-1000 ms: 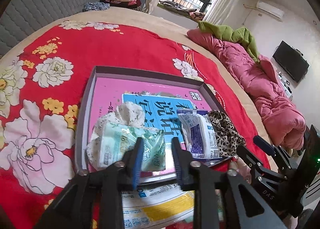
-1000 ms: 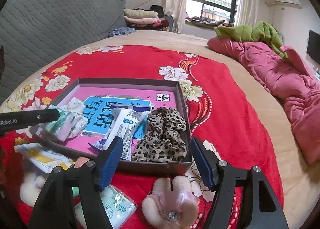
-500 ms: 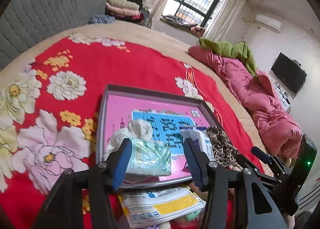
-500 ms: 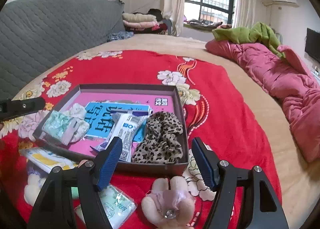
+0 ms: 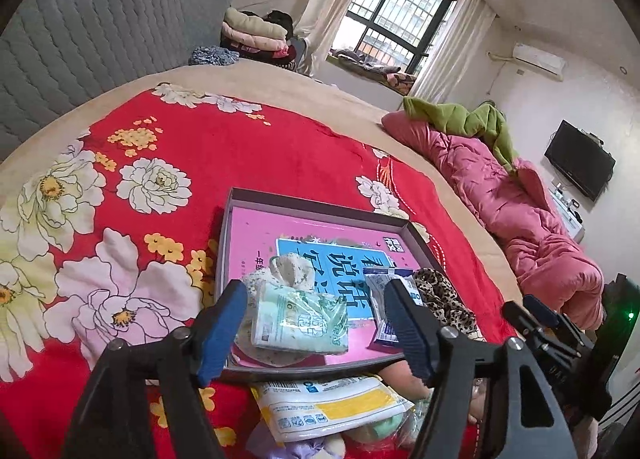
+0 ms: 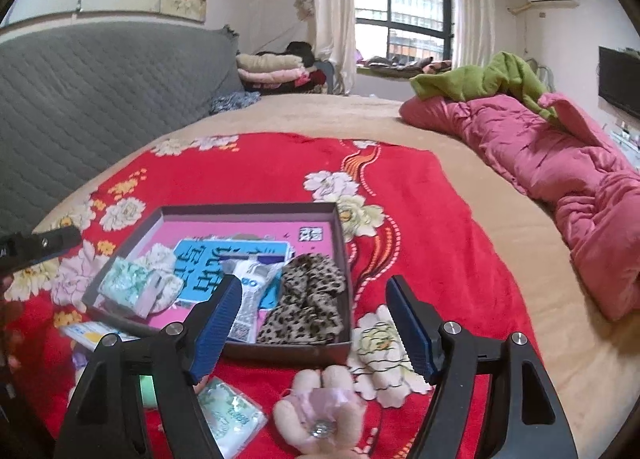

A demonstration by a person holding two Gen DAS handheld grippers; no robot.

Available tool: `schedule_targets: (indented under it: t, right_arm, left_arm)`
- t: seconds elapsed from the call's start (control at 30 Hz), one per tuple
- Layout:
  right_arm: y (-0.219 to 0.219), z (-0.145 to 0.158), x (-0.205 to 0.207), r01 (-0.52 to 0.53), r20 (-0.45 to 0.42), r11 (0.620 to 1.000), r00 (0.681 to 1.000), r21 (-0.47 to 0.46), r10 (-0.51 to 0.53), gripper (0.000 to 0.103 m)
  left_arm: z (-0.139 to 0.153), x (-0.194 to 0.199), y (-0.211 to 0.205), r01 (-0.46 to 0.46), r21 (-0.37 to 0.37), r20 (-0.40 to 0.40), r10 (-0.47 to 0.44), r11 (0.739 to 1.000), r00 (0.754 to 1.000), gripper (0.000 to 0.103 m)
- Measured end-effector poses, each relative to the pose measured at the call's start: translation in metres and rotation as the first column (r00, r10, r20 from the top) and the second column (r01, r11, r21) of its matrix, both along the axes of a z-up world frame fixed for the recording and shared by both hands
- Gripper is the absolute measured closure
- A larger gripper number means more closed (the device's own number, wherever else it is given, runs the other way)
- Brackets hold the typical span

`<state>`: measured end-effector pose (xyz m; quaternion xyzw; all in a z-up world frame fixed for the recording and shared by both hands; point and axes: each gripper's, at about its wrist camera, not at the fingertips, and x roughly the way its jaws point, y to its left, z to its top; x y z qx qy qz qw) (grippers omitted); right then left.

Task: Organize soft objects
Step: 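Withdraw both tools from the tray back toward the loose soft items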

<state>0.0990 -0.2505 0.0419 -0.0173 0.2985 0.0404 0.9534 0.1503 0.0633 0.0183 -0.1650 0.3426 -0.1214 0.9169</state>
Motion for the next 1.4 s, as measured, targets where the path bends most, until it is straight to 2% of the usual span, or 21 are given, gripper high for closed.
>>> schedule_targets:
  t: [0.23,0.4,0.7,1.2,1.4]
  right_arm:
    - [-0.016,0.017,-0.012,0.043,0.043,0.999,0.998,0.02,-0.044,0.027]
    - [-0.022,0.028,-0.021,0.05,0.048,0.998,0.998,0.027,-0.051,0.027]
    - [-0.022,0.041,-0.04,0.033,0.062,0.999,0.997,0.02,-0.034,0.027]
    - [-0.023,0.056,-0.066,0.008,0.092,1.0,0.996,0.026,-0.01,0.027]
    - [-0.027,0.055,-0.074,0.011,0.084,1.0,0.996,0.028,-0.013,0.027]
  left_arm:
    - [0.005,-0.014,0.005,-0.028,0.0,0.007,0.028,1.0,1.0,0.032]
    - [0.003,-0.026,0.007,-0.033,-0.033,-0.018,0.033,0.999,0.999,0.032]
    - [0.006,-0.05,-0.004,-0.025,0.048,-0.003,0.025,0.999,1.0,0.032]
    - [0.015,-0.088,-0.008,-0.011,0.083,0.025,0.009,0.996,1.0,0.032]
    - [0.014,-0.097,-0.016,0.007,0.12,0.02,-0.01,0.993,1.0,0.032]
